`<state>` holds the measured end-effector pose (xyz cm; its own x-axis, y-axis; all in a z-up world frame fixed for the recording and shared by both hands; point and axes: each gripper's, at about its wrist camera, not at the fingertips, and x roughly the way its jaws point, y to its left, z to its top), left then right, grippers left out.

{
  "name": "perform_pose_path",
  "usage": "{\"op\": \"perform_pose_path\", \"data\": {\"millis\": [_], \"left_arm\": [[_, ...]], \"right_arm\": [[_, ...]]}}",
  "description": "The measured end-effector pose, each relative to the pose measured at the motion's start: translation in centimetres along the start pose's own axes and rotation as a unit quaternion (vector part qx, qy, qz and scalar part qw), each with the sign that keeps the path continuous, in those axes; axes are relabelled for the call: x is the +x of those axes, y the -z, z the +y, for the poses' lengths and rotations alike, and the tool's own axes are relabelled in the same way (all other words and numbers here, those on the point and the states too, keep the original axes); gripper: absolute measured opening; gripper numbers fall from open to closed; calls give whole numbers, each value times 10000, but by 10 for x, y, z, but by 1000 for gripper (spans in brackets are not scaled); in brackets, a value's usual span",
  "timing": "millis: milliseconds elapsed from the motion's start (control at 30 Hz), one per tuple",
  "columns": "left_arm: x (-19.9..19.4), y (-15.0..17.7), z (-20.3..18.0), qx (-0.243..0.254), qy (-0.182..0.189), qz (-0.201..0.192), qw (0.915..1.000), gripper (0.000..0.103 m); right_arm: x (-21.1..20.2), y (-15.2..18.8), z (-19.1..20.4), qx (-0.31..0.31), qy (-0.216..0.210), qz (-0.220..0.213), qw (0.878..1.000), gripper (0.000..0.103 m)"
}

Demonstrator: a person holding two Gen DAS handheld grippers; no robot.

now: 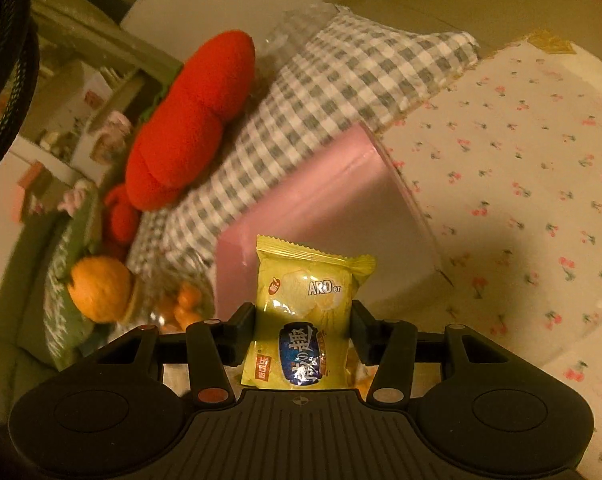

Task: Organize snacks
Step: 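Carry white packet with left tool while right tool carries yellow packet into the box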

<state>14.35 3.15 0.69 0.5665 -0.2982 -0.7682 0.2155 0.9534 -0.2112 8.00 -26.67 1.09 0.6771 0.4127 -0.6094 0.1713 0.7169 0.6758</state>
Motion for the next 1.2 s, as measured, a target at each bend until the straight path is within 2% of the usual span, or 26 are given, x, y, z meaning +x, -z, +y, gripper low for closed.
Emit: {"op": "perform_pose_path", "data": {"millis": [133, 233, 467, 700, 867, 1000, 1100, 1167, 1200], "left_arm": [[16, -10, -15, 97, -21, -2, 10000, 18], [31, -20, -24, 94, 7, 5, 10000, 18], [58, -36, -35, 57, 58, 23, 10000, 19], [84, -39, -48, 402, -152, 36, 9991, 19], [99, -39, -45, 313, -273, 147, 9990, 19], [104, -37, -42, 308, -402, 90, 9987, 19], [106, -35, -41, 307, -392, 81, 9987, 21], [105, -35, -40, 278, -388, -9, 9989, 33], [104, -34, -41, 261, -406, -41, 9988, 35]], "right_arm": [[9, -8, 1, -133, -196, -179, 9996, 49], [18, -13, -1, -327, -147, -310, 9989, 49], [36, -21, -24, -315, 36, -376, 9988, 49], [46, -23, -29, -445, 186, -374, 9981, 49], [50, -22, -29, -547, 243, -357, 9976, 50], [50, -23, -29, -591, 261, -348, 9973, 51], [50, -24, -29, -596, 247, -317, 9974, 53], [49, -24, -29, -597, 256, -313, 9974, 61], [48, -24, -29, -599, 269, -316, 9973, 66]]}}
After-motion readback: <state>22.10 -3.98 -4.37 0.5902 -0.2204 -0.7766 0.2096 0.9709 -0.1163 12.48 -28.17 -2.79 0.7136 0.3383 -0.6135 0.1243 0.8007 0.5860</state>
